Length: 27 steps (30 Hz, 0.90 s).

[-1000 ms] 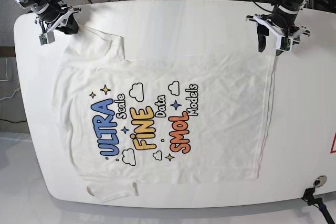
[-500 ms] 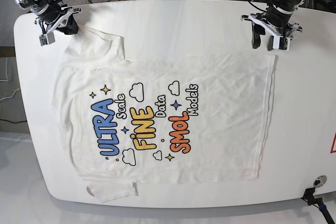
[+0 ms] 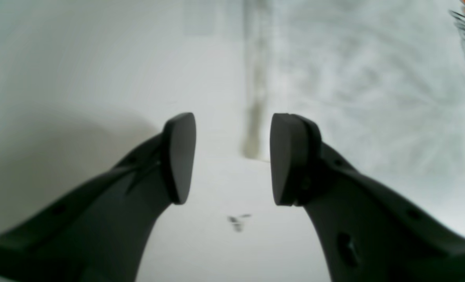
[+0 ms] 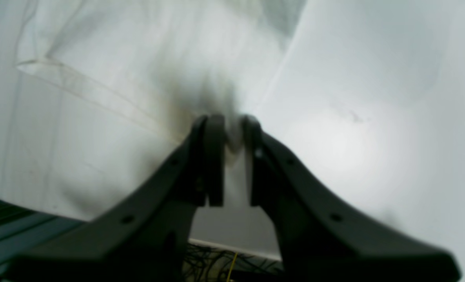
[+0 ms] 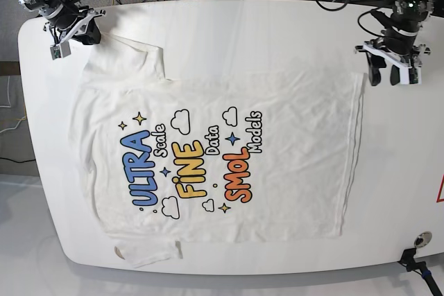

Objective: Fold the T-shirt properly
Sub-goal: 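Shift the left gripper outward along the shoulder edge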

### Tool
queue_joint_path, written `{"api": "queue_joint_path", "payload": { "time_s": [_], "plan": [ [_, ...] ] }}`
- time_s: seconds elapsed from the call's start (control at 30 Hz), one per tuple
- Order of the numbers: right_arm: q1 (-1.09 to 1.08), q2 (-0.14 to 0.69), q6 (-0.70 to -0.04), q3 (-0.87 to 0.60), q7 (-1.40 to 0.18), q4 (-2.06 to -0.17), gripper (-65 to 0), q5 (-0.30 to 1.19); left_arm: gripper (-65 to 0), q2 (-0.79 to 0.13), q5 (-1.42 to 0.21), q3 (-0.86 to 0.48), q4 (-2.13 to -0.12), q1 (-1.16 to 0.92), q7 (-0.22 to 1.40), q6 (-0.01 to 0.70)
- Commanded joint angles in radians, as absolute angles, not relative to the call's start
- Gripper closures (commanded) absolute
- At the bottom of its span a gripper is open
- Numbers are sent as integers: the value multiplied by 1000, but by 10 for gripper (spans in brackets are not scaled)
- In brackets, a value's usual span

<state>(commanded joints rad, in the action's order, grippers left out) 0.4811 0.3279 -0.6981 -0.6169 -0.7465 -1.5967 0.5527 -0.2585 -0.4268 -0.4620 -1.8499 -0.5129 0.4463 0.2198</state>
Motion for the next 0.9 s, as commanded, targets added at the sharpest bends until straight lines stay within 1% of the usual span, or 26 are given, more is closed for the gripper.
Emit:
{"api": "queue_joint_path", "payload": {
  "time_s": [0.13, 0.37, 0.4, 0.57, 0.73, 0.9],
  "plan": [
    [484, 327, -698, -619, -744, -1598, -97, 531, -297, -259, -434, -510, -1809, -500, 456, 227],
    [493, 328, -698, -615, -710, -1603, -102, 403, -304, -260, -430, -565, -1771, -486, 464, 234],
    [487, 328, -698, -625, -721, -1595, -92, 462, -294, -256, -427, -536, -1795, -496, 465, 238],
    [486, 328, -698, -607, -730, -1612, -92, 466, -292, -253, -424, -530, -1801, -506, 476, 250],
    [496, 326, -698, -562, -744, -1701, -88, 462, -290, -250, -426, -525, -1820, -527, 475, 259],
    [467, 347, -698, -585, -779, -1729, -83, 459, -286, -243, -429, -525, -1835, -528, 468, 264]
  ]
}}
